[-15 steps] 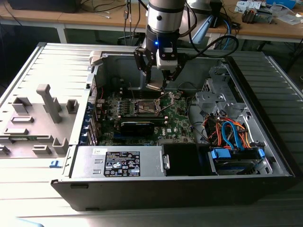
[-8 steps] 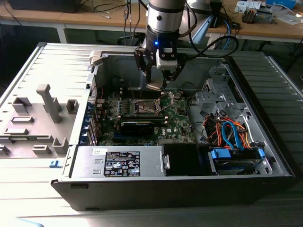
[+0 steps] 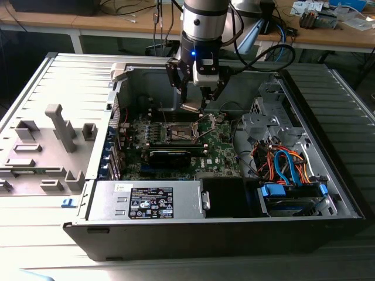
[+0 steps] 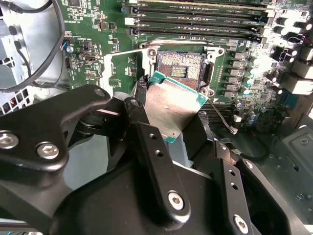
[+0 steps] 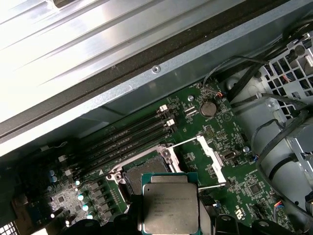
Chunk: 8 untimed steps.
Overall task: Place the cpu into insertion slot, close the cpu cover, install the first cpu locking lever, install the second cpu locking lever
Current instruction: 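Place the cpu into insertion slot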
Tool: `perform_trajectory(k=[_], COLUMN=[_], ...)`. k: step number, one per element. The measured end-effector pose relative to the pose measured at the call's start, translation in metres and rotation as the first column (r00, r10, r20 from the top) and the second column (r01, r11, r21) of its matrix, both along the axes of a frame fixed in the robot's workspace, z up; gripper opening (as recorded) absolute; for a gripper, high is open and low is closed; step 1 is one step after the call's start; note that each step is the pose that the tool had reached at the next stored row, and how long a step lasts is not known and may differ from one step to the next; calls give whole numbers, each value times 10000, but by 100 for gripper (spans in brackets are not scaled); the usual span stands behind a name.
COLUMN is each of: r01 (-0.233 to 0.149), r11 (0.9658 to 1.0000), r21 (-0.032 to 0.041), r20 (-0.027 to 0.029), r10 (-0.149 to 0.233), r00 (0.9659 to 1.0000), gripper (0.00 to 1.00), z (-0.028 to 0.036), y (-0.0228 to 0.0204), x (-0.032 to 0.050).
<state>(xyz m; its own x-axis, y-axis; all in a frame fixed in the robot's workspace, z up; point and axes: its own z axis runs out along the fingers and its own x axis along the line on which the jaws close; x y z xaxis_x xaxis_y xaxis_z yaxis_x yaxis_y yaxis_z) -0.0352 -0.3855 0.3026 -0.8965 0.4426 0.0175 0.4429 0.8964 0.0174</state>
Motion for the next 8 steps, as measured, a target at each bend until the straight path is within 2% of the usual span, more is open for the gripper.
perform_trajectory(k=[8], r01=[54], r11=[10000], r21=[1], r20=[1], r10=[-54], r00=[10000], gripper=[55], z=[-1], y=[-2], x=[0])
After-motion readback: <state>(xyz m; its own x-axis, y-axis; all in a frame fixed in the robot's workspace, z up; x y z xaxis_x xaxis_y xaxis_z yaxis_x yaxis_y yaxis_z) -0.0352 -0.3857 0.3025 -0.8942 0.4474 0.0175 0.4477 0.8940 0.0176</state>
